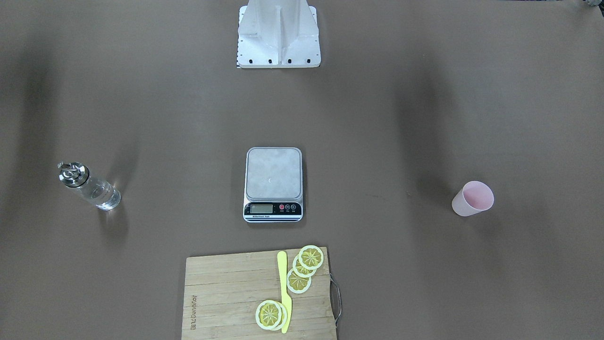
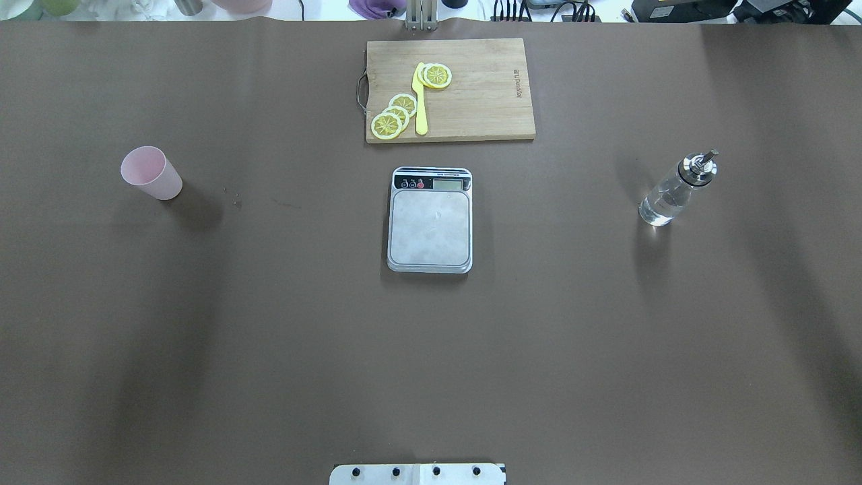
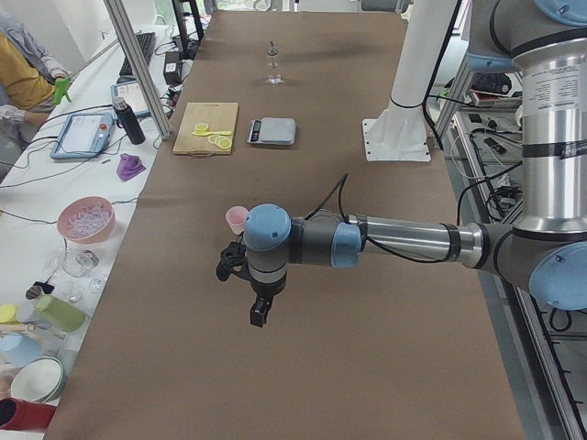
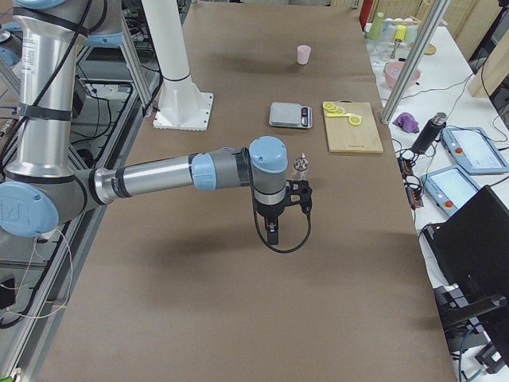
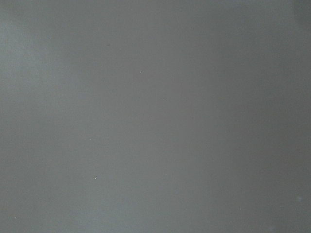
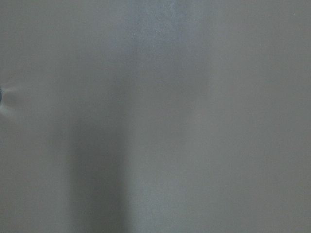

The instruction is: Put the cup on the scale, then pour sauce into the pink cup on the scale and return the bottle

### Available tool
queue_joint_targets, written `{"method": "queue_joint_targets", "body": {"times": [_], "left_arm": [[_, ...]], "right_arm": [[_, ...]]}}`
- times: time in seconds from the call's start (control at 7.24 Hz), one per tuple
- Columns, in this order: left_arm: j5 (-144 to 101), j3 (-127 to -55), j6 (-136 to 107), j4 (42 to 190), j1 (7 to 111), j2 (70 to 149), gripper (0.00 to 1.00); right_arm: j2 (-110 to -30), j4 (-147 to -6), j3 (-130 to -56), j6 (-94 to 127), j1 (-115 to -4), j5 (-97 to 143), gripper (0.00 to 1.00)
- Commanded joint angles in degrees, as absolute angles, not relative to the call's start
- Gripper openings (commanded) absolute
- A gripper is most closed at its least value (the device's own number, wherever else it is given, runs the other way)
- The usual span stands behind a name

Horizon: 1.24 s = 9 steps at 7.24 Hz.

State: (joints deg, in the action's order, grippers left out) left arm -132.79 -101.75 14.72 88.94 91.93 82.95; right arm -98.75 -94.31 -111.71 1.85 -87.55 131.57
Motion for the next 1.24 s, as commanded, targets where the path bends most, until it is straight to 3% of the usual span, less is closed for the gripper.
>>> {"method": "queue_joint_targets", "body": {"times": [0.0, 1.1], "left_arm": [[-132.7, -101.8, 14.5, 88.9, 91.8, 83.1, 0.99], [-133.2, -101.9, 14.9, 89.1, 91.8, 82.9, 0.99]], "right_arm": [[-98.7, -94.3, -111.6, 1.8, -87.5, 131.6, 1.00], [-97.9, -93.9, -111.0, 2.5, -87.5, 131.6, 1.00]]}}
